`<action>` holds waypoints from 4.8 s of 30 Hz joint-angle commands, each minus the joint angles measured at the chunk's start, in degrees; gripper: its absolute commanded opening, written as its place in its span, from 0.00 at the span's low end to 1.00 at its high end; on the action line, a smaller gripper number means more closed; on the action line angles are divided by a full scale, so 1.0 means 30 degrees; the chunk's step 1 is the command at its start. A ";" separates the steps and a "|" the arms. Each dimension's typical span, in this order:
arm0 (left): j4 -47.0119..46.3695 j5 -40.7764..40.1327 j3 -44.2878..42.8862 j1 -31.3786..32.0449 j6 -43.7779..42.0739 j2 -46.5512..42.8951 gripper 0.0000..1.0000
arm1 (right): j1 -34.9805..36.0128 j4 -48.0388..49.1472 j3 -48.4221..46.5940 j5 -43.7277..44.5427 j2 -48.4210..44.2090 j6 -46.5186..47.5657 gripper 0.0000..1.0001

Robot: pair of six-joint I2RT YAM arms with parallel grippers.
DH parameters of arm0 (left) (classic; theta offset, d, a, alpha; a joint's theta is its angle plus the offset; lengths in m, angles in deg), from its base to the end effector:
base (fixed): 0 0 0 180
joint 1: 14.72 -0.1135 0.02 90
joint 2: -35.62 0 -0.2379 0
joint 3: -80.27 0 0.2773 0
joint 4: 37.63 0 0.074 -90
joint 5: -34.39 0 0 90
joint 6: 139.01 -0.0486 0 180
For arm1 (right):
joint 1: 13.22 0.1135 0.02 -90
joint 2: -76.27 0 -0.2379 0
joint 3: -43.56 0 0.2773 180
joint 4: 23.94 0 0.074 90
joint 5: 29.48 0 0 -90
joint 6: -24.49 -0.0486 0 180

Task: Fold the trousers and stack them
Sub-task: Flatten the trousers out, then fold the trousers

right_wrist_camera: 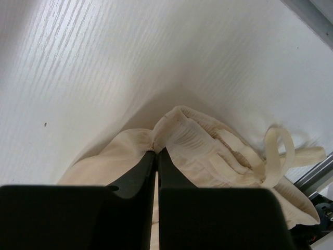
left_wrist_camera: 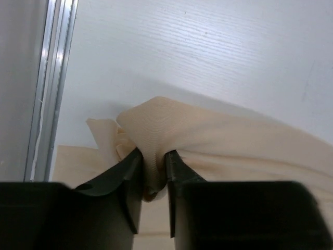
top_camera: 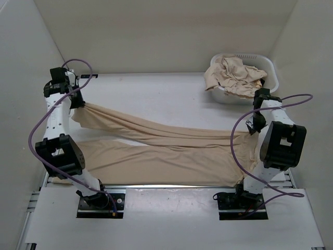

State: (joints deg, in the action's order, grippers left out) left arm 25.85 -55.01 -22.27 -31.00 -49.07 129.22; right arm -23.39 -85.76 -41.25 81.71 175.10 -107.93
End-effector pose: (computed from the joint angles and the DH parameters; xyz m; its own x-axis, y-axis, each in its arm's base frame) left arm 0.3649 0.1060 0.2942 -0.7821 -0.2273 -0.5801 -0.2737 0.9618 -0.0079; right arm 0.3461 -0.0799 0.1657 -0.5348 0.7349 -0.4170 0.8296 0.5505 -0.0937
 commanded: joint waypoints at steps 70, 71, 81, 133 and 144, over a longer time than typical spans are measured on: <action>0.3250 -0.0640 -0.0352 -0.4795 0.0018 -0.1103 0.14 | -0.3171 -0.2396 0.0543 -0.4424 -0.8418 0.3532 0.00; 0.3250 -0.0640 0.0300 -0.5090 0.0018 -0.1606 0.14 | -0.3171 -0.2572 0.0869 -0.4427 -0.8972 0.3532 0.00; 0.1377 -0.1255 0.5843 -0.8170 0.0018 -0.5625 0.14 | -0.3347 -0.3660 0.2950 -0.3954 -1.1497 0.3183 0.00; 0.1349 0.1796 0.4694 -1.2066 0.0018 -0.7262 0.14 | -0.3874 -0.6761 0.1923 -0.2261 -1.1936 0.1745 0.00; -0.0265 -0.2776 1.0705 -1.3701 0.0018 -0.9260 0.14 | -0.4050 -0.6939 0.7079 0.0640 -1.3958 0.1745 0.00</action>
State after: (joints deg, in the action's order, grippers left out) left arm 28.34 -58.34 9.51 -69.49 -49.02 102.64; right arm -35.28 -105.91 -21.67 78.63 134.71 -103.03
